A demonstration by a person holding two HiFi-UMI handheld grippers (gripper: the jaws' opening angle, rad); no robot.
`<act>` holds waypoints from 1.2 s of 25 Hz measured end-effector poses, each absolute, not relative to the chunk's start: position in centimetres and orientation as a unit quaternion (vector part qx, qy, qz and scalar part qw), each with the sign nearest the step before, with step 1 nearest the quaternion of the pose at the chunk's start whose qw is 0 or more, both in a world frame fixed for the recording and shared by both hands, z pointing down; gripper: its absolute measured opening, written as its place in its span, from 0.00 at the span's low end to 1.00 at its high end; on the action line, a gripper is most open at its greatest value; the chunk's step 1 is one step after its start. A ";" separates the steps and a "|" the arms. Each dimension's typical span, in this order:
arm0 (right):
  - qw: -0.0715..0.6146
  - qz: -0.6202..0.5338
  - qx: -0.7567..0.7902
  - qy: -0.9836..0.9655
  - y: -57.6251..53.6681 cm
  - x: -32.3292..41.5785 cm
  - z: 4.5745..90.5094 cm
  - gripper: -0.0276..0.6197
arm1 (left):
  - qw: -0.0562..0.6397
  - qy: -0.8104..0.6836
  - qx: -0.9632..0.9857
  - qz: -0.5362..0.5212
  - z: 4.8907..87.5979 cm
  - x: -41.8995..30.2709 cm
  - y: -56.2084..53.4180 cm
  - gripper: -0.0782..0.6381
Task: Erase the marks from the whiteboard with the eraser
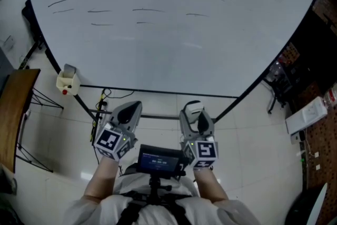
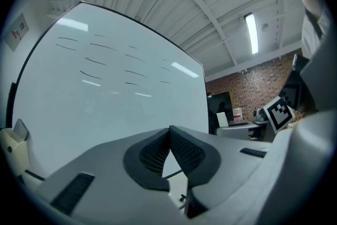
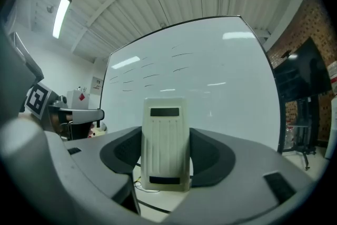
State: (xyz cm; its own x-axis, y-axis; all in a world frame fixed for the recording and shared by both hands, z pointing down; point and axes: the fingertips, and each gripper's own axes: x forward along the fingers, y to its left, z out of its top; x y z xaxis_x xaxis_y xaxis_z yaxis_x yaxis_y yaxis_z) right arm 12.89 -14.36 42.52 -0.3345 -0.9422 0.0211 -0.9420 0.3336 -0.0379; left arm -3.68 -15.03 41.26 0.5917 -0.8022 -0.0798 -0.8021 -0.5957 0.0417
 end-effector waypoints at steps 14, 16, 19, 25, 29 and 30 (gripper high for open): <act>-0.019 -0.033 -0.546 0.837 -1.4 22.2 46.2 0.44 | 0.026 -0.495 0.868 -0.027 45.7 4.7 -1.0 0.10; -0.019 -0.041 -0.545 0.837 -0.5 22.7 46.5 0.45 | 0.036 -0.498 0.866 -0.025 45.8 5.2 -0.1 0.10; -0.019 -0.045 -0.545 0.837 0.1 23.1 46.9 0.44 | 0.041 -0.498 0.866 -0.022 45.8 5.5 0.7 0.10; -0.018 -0.040 -0.543 0.838 0.2 22.2 46.3 0.44 | 0.036 -0.484 0.874 -0.017 45.2 5.7 0.5 0.10; -0.018 -0.039 -0.547 0.836 -0.2 21.0 45.6 0.44 | 0.033 -0.475 0.879 -0.023 44.4 4.7 -0.2 0.10; -0.019 -0.037 -0.548 0.835 -0.3 20.5 45.3 0.44 | 0.032 -0.472 0.881 -0.024 44.1 4.3 -0.5 0.10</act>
